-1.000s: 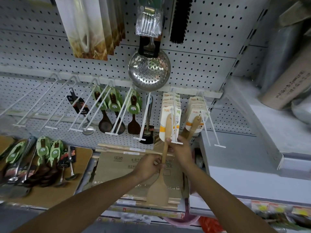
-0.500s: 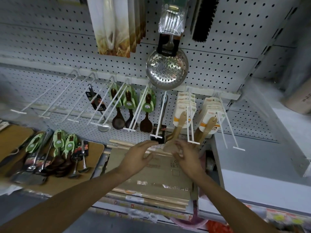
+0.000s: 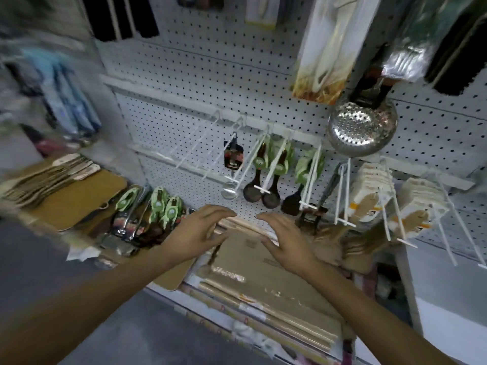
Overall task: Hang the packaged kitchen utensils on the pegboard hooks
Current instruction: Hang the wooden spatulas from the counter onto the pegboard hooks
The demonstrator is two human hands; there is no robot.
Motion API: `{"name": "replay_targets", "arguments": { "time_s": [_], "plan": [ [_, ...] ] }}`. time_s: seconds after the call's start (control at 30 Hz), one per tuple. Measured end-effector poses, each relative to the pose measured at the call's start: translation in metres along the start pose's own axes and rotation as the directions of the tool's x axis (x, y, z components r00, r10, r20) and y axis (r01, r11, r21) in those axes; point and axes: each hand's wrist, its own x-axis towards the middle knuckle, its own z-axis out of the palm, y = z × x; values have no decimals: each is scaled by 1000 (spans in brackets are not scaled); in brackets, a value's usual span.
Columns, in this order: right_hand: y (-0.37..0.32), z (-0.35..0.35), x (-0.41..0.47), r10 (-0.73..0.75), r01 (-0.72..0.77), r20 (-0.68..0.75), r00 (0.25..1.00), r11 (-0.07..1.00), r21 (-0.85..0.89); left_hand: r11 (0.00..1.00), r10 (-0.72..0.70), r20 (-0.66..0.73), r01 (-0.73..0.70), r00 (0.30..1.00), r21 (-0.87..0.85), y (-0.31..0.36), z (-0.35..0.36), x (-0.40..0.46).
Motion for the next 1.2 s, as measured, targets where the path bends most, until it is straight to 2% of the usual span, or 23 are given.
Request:
{"name": "replay_targets", "arguments": {
  "time_s": [0.47,0.67,0.93,1.2],
  "plan": [
    [-237,111,136,-226,224,45,973,974,47,985,-109,-39,113,993,127,-157,-189,-160],
    [-320,157,190,-310,308,63,949,950,46,963,-201,-106,217,974,161,-215,-254,-224],
    [-390,207,265,-398,395,143,906,917,55,940,-275,-193,305,942,151,-282,-307,-273],
    [-422,282,365,-425,413,208,881,905,100,890,-389,-159,415,907,188,-392,-341,-283]
  ]
}}
